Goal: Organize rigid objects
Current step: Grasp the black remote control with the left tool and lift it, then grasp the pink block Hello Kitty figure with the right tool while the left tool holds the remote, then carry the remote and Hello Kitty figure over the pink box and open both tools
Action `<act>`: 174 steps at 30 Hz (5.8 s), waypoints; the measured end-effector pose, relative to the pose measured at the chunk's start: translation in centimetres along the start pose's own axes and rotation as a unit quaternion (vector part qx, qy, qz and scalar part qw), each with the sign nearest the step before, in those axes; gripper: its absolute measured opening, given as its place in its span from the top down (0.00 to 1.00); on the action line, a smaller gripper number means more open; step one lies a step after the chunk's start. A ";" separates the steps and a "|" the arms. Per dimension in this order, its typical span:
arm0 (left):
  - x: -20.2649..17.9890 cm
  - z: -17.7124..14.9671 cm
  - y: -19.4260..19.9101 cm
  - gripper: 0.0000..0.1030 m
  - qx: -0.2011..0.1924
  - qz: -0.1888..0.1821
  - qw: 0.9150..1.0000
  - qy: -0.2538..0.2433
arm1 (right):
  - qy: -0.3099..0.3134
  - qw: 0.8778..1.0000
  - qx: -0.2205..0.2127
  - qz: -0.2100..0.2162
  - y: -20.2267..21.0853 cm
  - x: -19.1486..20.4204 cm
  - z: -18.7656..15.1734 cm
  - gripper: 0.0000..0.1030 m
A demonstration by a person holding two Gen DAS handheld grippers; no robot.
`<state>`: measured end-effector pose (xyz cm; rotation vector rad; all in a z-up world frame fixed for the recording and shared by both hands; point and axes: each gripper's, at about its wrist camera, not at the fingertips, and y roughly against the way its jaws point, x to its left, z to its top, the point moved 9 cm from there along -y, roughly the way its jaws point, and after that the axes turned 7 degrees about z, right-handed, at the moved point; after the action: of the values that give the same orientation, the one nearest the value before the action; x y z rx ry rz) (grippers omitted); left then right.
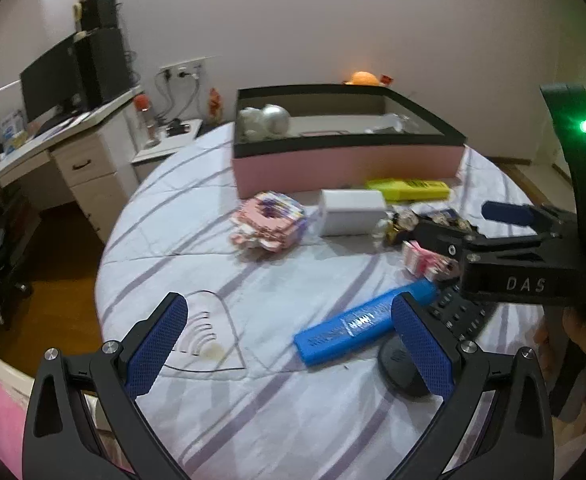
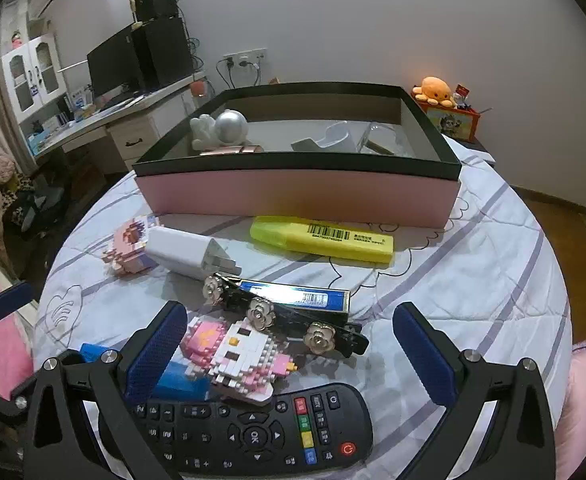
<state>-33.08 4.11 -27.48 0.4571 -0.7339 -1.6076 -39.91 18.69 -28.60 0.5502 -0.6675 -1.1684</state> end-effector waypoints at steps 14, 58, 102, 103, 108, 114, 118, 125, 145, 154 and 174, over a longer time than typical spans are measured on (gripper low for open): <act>-5.2 -2.7 1.0 0.00 0.015 -0.078 0.995 -0.064 | -0.017 1.000 -0.019 -0.018 4.2 -3.5 -1.8 0.00; -18.0 -0.3 -1.7 0.45 0.058 -0.153 0.980 -0.112 | -0.089 0.995 -0.021 -0.029 6.1 -11.3 -6.2 0.00; 1.3 -1.2 0.6 0.57 0.002 -0.024 0.999 0.027 | -0.045 0.997 0.036 0.059 -1.0 1.9 -2.5 0.26; 1.3 -1.2 0.4 0.57 0.002 -0.025 0.999 0.028 | -0.047 0.996 0.037 0.062 -1.3 2.1 -2.4 0.27; 1.2 -0.9 -0.4 0.57 0.003 -0.037 0.999 0.030 | -0.041 0.997 0.044 0.044 -2.1 1.9 -1.7 0.39; 1.2 -1.3 -1.7 0.57 0.015 -0.042 0.998 0.039 | -0.008 0.998 0.047 0.032 -2.0 1.9 -2.0 0.41; 1.4 -1.0 -1.1 0.57 0.004 -0.055 0.997 0.052 | -0.007 0.998 0.043 0.045 -0.9 1.5 -2.6 0.41; 0.8 0.5 1.0 0.57 -0.020 -0.069 0.996 0.055 | -0.002 0.998 0.017 0.055 1.7 1.6 -2.0 0.41; -1.3 -2.0 -1.9 0.55 0.040 -0.076 0.996 0.020 | -0.018 0.996 0.010 0.082 2.6 0.6 -2.3 0.41; -1.3 -0.4 -0.4 0.58 0.013 -0.075 0.997 0.020 | -0.008 0.997 0.003 0.081 2.7 1.0 -1.7 0.41; -2.9 13.8 3.3 0.57 -0.100 -0.028 0.995 -0.008 | 0.051 0.993 -0.091 0.054 7.5 0.5 9.4 0.41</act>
<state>-39.34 9.51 -15.65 0.3222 -0.5699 -1.7185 -41.73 20.02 -16.80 0.4110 -0.4908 -1.0786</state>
